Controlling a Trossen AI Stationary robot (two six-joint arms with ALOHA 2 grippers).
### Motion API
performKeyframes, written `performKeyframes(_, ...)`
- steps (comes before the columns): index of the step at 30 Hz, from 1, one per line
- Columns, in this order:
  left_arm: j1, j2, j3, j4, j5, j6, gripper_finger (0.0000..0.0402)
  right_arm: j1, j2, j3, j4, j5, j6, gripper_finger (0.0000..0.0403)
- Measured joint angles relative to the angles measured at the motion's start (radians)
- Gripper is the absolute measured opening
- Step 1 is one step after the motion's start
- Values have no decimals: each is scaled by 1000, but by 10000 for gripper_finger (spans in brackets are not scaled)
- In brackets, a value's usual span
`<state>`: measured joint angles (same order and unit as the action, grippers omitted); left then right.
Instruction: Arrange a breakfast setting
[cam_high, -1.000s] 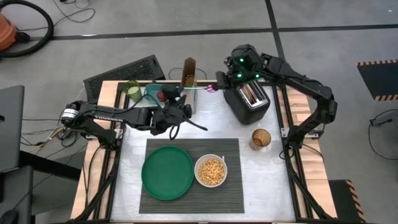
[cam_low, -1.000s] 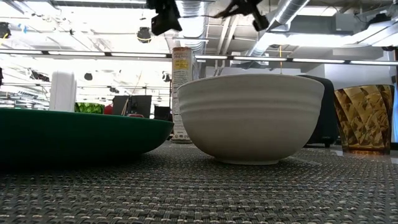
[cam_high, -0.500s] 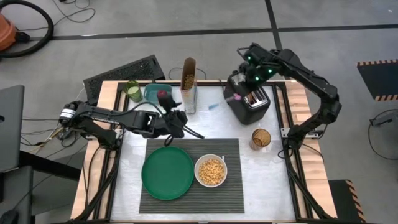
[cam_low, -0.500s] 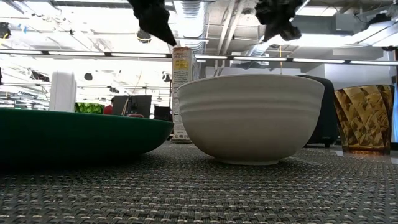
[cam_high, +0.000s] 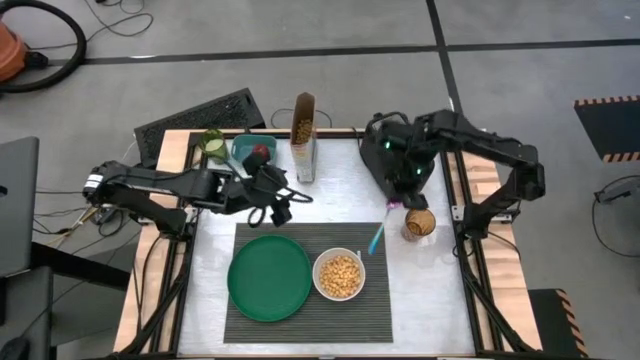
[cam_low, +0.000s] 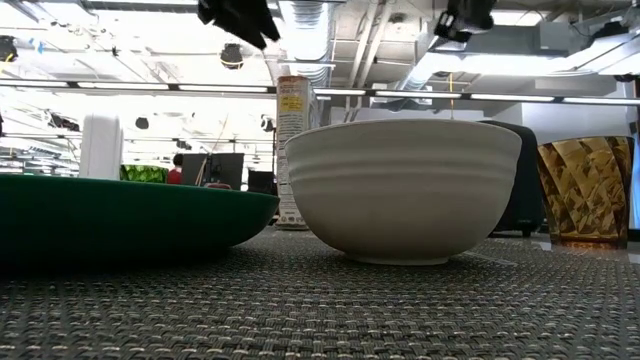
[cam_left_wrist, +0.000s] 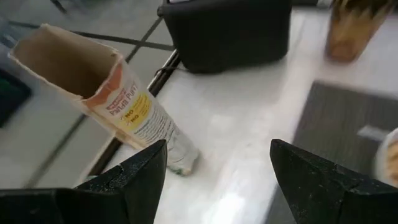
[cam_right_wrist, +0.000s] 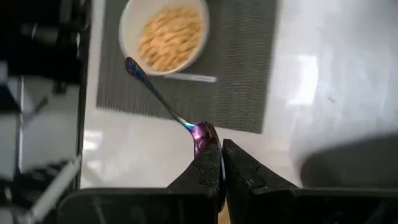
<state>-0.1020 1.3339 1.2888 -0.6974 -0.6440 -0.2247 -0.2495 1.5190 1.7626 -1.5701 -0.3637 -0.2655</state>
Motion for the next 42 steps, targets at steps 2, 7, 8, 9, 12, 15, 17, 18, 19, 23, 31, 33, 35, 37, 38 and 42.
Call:
performKeyframes(2,0,-33,0,9,40,-51,269,54,6,0,0,7,-30,26)
performKeyframes(7,2,-104,0,20,168,-119,269,161,3,-42,3,24,-61,26)
performKeyframes(8,2,-118,0,23,176,-129,269,176,3,-69,4,26,-69,26)
performKeyframes(9,2,-132,0,29,178,-136,269,190,5,-103,6,26,-75,26)
performKeyframes(12,2,-174,0,72,178,-136,269,219,7,-222,44,25,-83,26)
performKeyframes(15,2,-213,0,115,174,-136,269,238,7,-348,155,23,-79,26)
performKeyframes(17,2,-234,0,131,162,-138,269,249,7,-415,255,3,-78,26)
performKeyframes(18,2,-242,0,133,157,-138,269,254,7,-446,306,-23,-78,26)
performKeyframes(19,2,-250,0,134,152,-138,269,257,7,-473,361,-53,-76,26)
performKeyframes(23,2,-268,0,135,134,-137,269,256,7,-554,532,-128,-81,26)
performKeyframes(31,2,-269,0,107,107,-135,269,218,99,-615,580,-191,-90,26)
performKeyframes(33,2,-269,0,94,105,-135,269,212,138,-616,577,-193,-112,26)
performKeyframes(35,2,-269,0,84,95,-135,269,206,174,-617,578,-195,-129,26)
performKeyframes(37,2,-269,0,68,80,-135,269,201,207,-616,590,-196,-143,26)
performKeyframes(38,2,-269,0,61,74,-135,269,199,225,-616,590,-200,-153,26)
performKeyframes(42,2,-269,0,26,52,-135,269,192,288,-616,594,-231,-191,26)
